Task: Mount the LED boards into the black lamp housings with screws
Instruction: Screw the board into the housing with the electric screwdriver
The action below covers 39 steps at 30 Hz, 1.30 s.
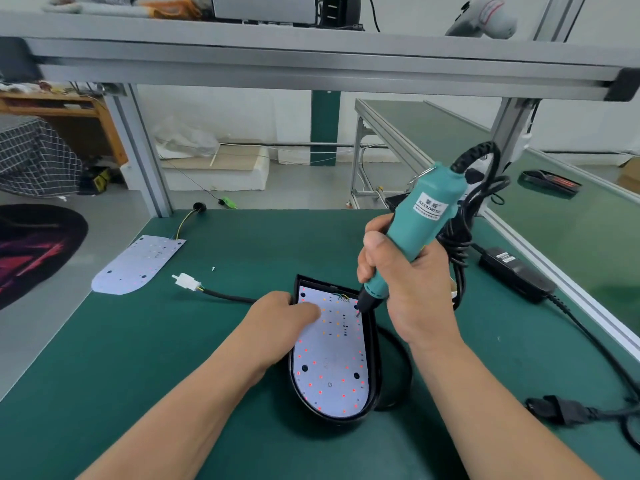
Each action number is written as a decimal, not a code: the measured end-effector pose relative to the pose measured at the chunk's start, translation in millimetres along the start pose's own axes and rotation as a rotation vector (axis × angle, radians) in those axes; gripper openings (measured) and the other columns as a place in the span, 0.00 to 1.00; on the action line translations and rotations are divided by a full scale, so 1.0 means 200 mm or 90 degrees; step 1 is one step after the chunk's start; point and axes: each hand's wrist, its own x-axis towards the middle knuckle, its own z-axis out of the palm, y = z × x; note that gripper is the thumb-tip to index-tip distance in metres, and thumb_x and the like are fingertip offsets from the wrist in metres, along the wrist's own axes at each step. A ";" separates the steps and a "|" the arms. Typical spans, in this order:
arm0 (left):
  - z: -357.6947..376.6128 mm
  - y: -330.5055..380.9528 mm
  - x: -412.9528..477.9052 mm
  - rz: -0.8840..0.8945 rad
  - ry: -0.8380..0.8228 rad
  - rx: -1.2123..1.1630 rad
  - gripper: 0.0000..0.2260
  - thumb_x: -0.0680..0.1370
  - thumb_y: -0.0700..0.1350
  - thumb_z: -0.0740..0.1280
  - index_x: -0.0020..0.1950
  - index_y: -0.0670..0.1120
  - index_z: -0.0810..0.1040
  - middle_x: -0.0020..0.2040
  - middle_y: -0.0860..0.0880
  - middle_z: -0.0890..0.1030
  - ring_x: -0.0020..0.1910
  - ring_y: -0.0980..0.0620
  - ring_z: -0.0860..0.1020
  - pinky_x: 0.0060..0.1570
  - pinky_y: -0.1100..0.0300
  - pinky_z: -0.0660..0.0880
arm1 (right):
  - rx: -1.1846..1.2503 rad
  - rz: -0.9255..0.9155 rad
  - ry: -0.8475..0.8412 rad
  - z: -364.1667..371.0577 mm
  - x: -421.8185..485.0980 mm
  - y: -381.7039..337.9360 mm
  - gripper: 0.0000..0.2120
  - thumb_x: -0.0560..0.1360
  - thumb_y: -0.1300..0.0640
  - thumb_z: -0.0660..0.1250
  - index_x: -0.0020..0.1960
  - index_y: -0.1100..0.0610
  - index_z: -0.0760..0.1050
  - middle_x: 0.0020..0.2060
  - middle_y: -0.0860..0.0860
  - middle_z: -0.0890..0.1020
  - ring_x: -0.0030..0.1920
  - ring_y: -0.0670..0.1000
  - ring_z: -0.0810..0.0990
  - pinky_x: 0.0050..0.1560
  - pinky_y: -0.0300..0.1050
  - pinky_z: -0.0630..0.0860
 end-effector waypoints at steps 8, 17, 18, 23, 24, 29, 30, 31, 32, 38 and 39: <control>0.00 0.00 0.02 -0.011 -0.022 0.006 0.13 0.67 0.52 0.66 0.50 0.51 0.77 0.44 0.47 0.77 0.42 0.48 0.73 0.48 0.51 0.67 | 0.031 0.071 0.017 0.00 0.05 0.03 0.09 0.79 0.57 0.71 0.42 0.47 0.74 0.29 0.49 0.74 0.30 0.57 0.70 0.37 0.51 0.73; -0.01 0.00 0.03 -0.013 -0.026 0.016 0.12 0.67 0.52 0.67 0.48 0.50 0.78 0.43 0.46 0.77 0.42 0.48 0.73 0.48 0.51 0.66 | 0.036 0.071 -0.012 -0.03 0.05 0.03 0.07 0.80 0.59 0.69 0.44 0.51 0.75 0.31 0.50 0.73 0.31 0.58 0.71 0.38 0.52 0.73; -0.01 -0.01 0.03 -0.008 -0.031 0.018 0.12 0.67 0.52 0.67 0.48 0.50 0.77 0.43 0.46 0.77 0.42 0.48 0.72 0.48 0.51 0.65 | 0.041 0.061 -0.018 -0.03 0.04 0.03 0.06 0.80 0.59 0.69 0.45 0.52 0.76 0.31 0.50 0.73 0.31 0.57 0.72 0.37 0.53 0.74; -0.02 -0.02 0.03 -0.003 -0.039 0.011 0.13 0.68 0.52 0.67 0.48 0.47 0.80 0.44 0.45 0.78 0.42 0.49 0.74 0.48 0.51 0.67 | 0.085 0.057 0.002 -0.03 0.03 0.03 0.03 0.79 0.58 0.70 0.49 0.54 0.76 0.33 0.51 0.73 0.31 0.56 0.72 0.37 0.50 0.74; -0.02 -0.02 0.02 -0.004 -0.034 0.009 0.13 0.68 0.53 0.67 0.47 0.46 0.80 0.44 0.46 0.78 0.42 0.49 0.74 0.48 0.52 0.67 | 0.098 0.061 0.015 -0.04 0.03 0.03 0.03 0.79 0.58 0.70 0.49 0.55 0.76 0.33 0.52 0.73 0.31 0.56 0.72 0.38 0.50 0.74; -0.01 -0.02 0.02 0.018 0.055 0.024 0.19 0.69 0.57 0.66 0.43 0.43 0.64 0.39 0.49 0.65 0.39 0.50 0.62 0.43 0.50 0.60 | 0.111 0.064 0.027 -0.06 0.02 0.02 0.04 0.79 0.58 0.70 0.49 0.56 0.75 0.33 0.53 0.73 0.31 0.57 0.73 0.39 0.52 0.74; -0.01 -0.02 0.02 0.023 0.075 0.029 0.19 0.69 0.57 0.66 0.43 0.44 0.63 0.38 0.50 0.64 0.38 0.51 0.61 0.42 0.51 0.60 | 0.115 0.062 0.024 -0.06 0.02 0.01 0.04 0.79 0.58 0.70 0.49 0.56 0.75 0.33 0.54 0.73 0.31 0.57 0.73 0.39 0.52 0.74; -0.02 -0.02 0.02 0.024 0.081 0.029 0.18 0.70 0.57 0.66 0.43 0.46 0.64 0.37 0.50 0.67 0.36 0.50 0.63 0.41 0.53 0.61 | 0.121 0.060 0.020 -0.06 0.01 0.01 0.03 0.79 0.58 0.70 0.49 0.56 0.76 0.33 0.54 0.73 0.32 0.57 0.73 0.39 0.52 0.74; -0.03 -0.02 0.01 0.019 0.077 0.028 0.17 0.70 0.57 0.67 0.44 0.45 0.68 0.37 0.52 0.73 0.35 0.49 0.67 0.41 0.55 0.64 | 0.130 0.059 0.017 -0.05 0.01 0.00 0.03 0.79 0.59 0.70 0.49 0.55 0.76 0.33 0.53 0.73 0.32 0.57 0.72 0.38 0.52 0.74; -0.10 0.03 0.03 0.044 0.031 0.003 0.17 0.67 0.49 0.70 0.56 0.57 0.83 0.37 0.56 0.84 0.30 0.57 0.76 0.34 0.58 0.68 | 0.178 0.061 0.012 -0.04 0.01 -0.04 0.02 0.77 0.59 0.69 0.46 0.54 0.77 0.33 0.54 0.72 0.32 0.55 0.71 0.38 0.50 0.73; -0.11 0.03 0.03 0.052 0.025 0.010 0.19 0.67 0.47 0.69 0.57 0.58 0.82 0.37 0.54 0.83 0.32 0.56 0.77 0.35 0.58 0.69 | 0.183 0.062 0.009 -0.04 0.01 -0.05 0.02 0.77 0.59 0.69 0.47 0.54 0.76 0.33 0.54 0.72 0.32 0.56 0.71 0.38 0.50 0.74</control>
